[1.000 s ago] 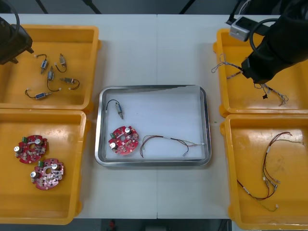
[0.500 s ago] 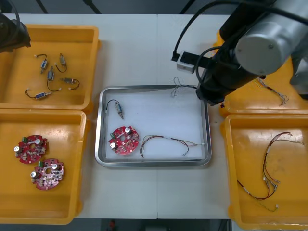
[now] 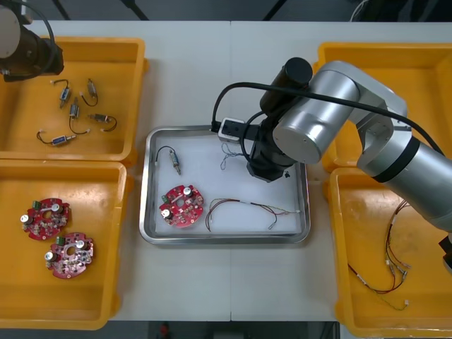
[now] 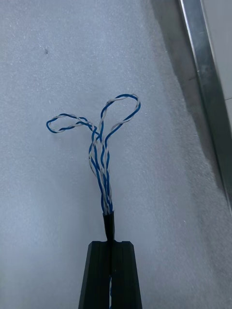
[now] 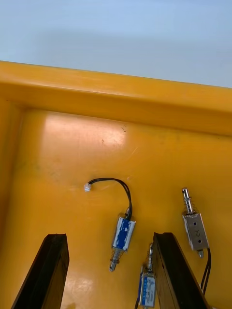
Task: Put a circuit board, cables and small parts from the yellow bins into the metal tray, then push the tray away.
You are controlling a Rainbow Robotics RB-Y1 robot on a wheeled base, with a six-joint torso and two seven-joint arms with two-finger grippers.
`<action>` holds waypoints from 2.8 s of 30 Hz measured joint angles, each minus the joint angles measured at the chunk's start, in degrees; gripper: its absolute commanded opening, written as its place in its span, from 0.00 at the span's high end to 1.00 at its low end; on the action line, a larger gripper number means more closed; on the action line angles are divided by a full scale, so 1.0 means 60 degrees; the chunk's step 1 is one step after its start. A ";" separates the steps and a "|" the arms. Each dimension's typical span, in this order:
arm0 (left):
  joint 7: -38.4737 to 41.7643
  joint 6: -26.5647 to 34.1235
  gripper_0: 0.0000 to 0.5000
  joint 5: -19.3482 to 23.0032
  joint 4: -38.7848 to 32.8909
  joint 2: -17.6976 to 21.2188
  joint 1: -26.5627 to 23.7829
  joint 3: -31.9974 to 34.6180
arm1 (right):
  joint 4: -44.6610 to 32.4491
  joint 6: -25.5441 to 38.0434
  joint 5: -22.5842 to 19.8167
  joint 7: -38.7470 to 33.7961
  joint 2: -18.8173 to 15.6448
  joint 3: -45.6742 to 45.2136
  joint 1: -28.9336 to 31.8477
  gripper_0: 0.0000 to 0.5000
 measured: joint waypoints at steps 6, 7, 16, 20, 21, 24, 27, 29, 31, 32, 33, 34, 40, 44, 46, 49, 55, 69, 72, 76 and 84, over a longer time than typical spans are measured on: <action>0.0000 -0.0405 0.00 -0.0266 0.0582 -0.0384 -0.0004 0.0000 | 0.0544 -0.0413 0.0080 0.0000 0.0152 0.0398 0.0000 1.00; 0.0000 -0.0412 0.00 -0.0268 0.0607 -0.0405 -0.0004 -0.0003 | 0.0557 -0.0413 0.0080 0.0000 0.0153 0.0430 0.0000 1.00; 0.0000 -0.1085 0.00 -0.0283 0.0942 -0.0421 -0.0011 -0.0596 | 0.0559 -0.0552 0.0072 0.0000 0.0153 0.0464 0.0000 0.00; 0.0000 -0.1507 0.00 -0.0267 0.1300 -0.0431 -0.0012 -0.0943 | 0.0558 -0.0844 0.0072 0.0000 0.0154 0.0464 0.0000 0.00; 0.0000 -0.1618 0.00 -0.0222 0.1405 -0.0444 -0.0012 -0.1013 | 0.0557 -0.0890 0.0072 0.0000 0.0154 0.0464 0.0000 0.00; -0.0001 -0.1875 0.00 0.0023 0.1720 -0.0537 -0.0012 -0.1129 | 0.0554 -0.0919 0.0073 0.0000 0.0154 0.0464 0.0000 0.00; -0.0001 -0.1988 0.00 0.0201 0.1912 -0.0661 -0.0012 -0.1155 | 0.0504 -0.0906 0.0072 0.0000 0.0152 0.0458 0.0000 0.00; -0.0001 -0.1998 0.00 0.0234 0.1936 -0.0715 -0.0012 -0.1167 | 0.0406 -0.0866 0.0048 0.0000 0.0142 0.0441 0.0000 0.00; -0.0001 -0.1998 0.00 0.0296 0.1937 -0.0747 -0.0012 -0.1189 | 0.0191 -0.0699 -0.0097 -0.0001 0.0101 0.0361 0.0000 0.00; -0.0001 -0.1998 0.00 0.0329 0.1937 -0.0760 -0.0012 -0.1190 | 0.0075 -0.0582 -0.0208 -0.0002 0.0066 0.0288 0.0000 0.00; -0.0001 -0.1998 0.00 0.0364 0.1940 -0.0772 -0.0012 -0.1191 | -0.0078 -0.0400 -0.0377 -0.0003 0.0014 0.0182 0.0000 0.00; -0.0001 -0.1998 0.00 0.0388 0.1942 -0.0782 -0.0012 -0.1193 | -0.0240 -0.0201 -0.0572 -0.0004 -0.0043 0.0054 0.0000 0.00; -0.0001 -0.2092 0.00 0.0400 0.2076 -0.0808 -0.0013 -0.1350 | -0.1123 0.0965 -0.1801 -0.0136 -0.0584 -0.0952 0.0001 0.00; -0.0001 -0.2435 0.00 0.0407 0.2378 -0.0856 -0.0020 -0.1455 | -0.1769 0.1685 -0.2498 -0.1362 -0.1160 -0.1535 0.0002 0.00; -0.0001 -0.2624 0.00 0.0418 0.2496 -0.0864 -0.0041 -0.1505 | -0.2039 0.1995 -0.2810 -0.2088 -0.1467 -0.1753 0.0002 0.00; -0.0001 -0.2673 0.10 0.0449 0.2579 -0.0879 -0.0084 -0.1534 | -0.2386 0.2501 -0.3299 -0.2633 -0.1950 -0.2057 0.0002 0.00; -0.0001 -0.2682 1.00 0.0604 0.2592 -0.0906 -0.0103 -0.1534 | -0.2717 0.3042 -0.4055 -0.4277 -0.2840 -0.2572 0.0002 0.00; -0.0005 -0.2691 1.00 0.0738 0.2615 -0.0913 -0.0124 -0.1534 | -0.3027 0.3555 -0.4344 -0.7505 -0.4154 -0.3697 0.0683 0.00; -0.0014 -0.2359 1.00 0.0740 0.2623 -0.0913 -0.0260 -0.1534 | -0.3181 0.3605 -0.4294 -0.7743 -0.4386 -0.4022 0.1051 0.00; -0.0018 -0.1382 1.00 0.0744 0.2620 -0.0911 -0.0625 -0.1534 | -0.3540 0.3619 -0.4140 -0.8721 -0.4593 -0.4583 0.1724 0.00; -0.0028 0.0525 1.00 0.0847 0.1969 -0.0766 -0.0974 -0.1224 | -0.3998 0.3682 -0.4089 -0.8766 -0.4756 -0.6201 0.3398 0.00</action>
